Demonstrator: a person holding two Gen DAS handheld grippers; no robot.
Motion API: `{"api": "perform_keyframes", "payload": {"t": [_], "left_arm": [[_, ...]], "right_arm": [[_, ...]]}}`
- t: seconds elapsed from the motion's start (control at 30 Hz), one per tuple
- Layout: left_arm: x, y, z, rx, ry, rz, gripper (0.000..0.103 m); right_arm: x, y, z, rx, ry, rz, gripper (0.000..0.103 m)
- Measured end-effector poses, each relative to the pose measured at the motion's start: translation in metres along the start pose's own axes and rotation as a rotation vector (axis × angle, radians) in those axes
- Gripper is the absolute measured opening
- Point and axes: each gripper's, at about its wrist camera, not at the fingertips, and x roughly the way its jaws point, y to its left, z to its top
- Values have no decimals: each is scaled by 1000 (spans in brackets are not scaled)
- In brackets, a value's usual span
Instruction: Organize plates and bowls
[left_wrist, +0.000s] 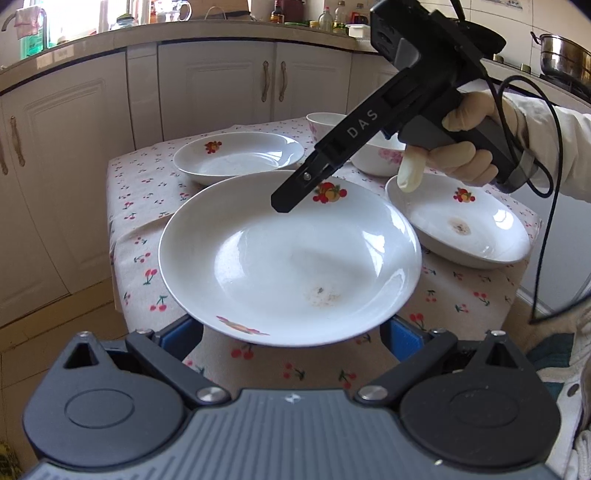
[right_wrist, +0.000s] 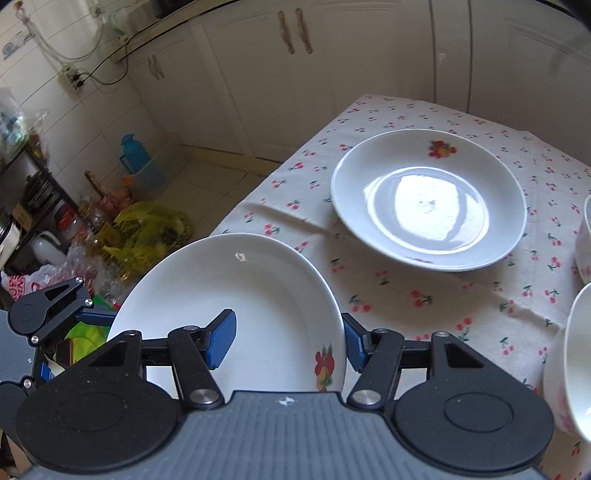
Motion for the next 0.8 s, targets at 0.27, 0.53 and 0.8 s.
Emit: {"api": "perform_keyframes", "payload": {"t": [0.27, 0.53, 0.8], "left_arm": [[20, 7, 8, 9, 10, -6, 101], [25, 6, 15, 25, 13, -14, 101], [27, 4, 15, 33, 16, -11, 101]], "right_arm": [[10, -17, 5, 33, -3, -31, 66], [15, -27, 4, 50, 14, -43, 66], [15, -29, 3, 50, 14, -27, 75]]}}
